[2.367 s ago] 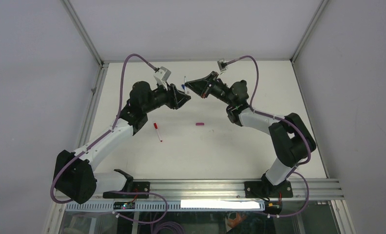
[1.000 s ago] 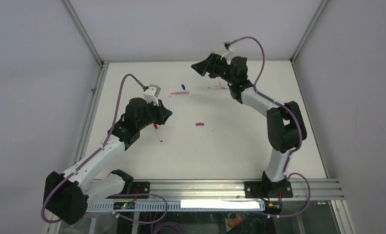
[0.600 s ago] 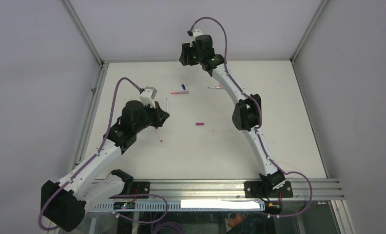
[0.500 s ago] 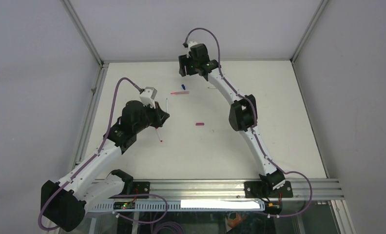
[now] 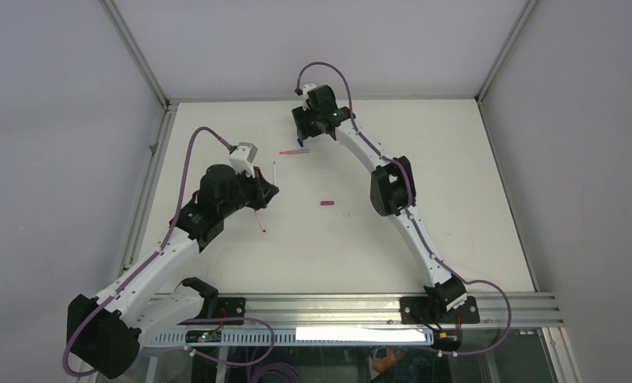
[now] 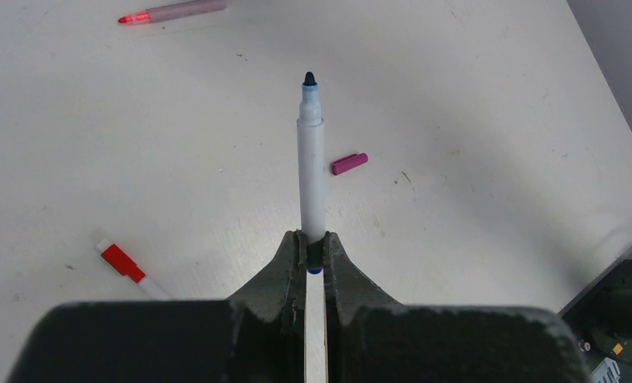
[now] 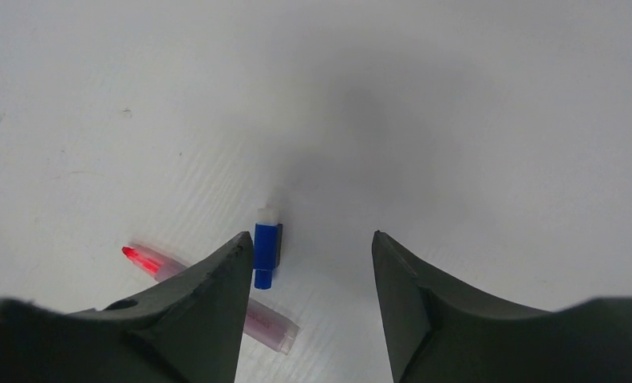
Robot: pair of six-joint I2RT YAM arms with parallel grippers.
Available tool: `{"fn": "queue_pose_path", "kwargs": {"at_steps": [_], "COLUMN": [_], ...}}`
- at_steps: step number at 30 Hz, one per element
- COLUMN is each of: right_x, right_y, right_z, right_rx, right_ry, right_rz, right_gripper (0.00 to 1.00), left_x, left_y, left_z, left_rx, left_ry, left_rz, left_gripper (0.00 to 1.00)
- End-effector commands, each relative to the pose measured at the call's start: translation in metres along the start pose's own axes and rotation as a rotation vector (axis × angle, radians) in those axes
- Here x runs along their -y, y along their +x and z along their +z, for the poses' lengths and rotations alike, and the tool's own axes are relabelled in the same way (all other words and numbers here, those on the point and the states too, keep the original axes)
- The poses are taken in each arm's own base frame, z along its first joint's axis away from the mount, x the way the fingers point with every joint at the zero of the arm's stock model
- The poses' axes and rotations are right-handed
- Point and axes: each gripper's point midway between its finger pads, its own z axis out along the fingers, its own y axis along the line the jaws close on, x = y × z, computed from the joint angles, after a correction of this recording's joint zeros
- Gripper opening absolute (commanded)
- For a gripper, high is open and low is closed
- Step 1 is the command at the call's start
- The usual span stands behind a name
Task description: Insert the pens into the pen caps
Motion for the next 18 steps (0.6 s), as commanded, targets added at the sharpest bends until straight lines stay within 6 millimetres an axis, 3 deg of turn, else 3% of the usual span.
{"fn": "queue_pose_path", "kwargs": {"at_steps": [1,18], "right_x": [-0.015,-0.026], "right_y": [-0.009,0.016], "right_z": [0.003,0.021], "right_rx": [0.035,-0.008], "right_ry": [-0.026,-0.025], "right_rz": [-0.046,-0.103], "right_gripper": [0.59,0.45], "left_x": [0.004,0.003], "left_y": [-0.002,-0.001], "left_z": [-0.001,-0.002], "left_rx": [0.008,0.005], "left_ry": [0.02,0.014], "left_rz": [-0.02,-0.013], "left_gripper": [0.0,0.0]}}
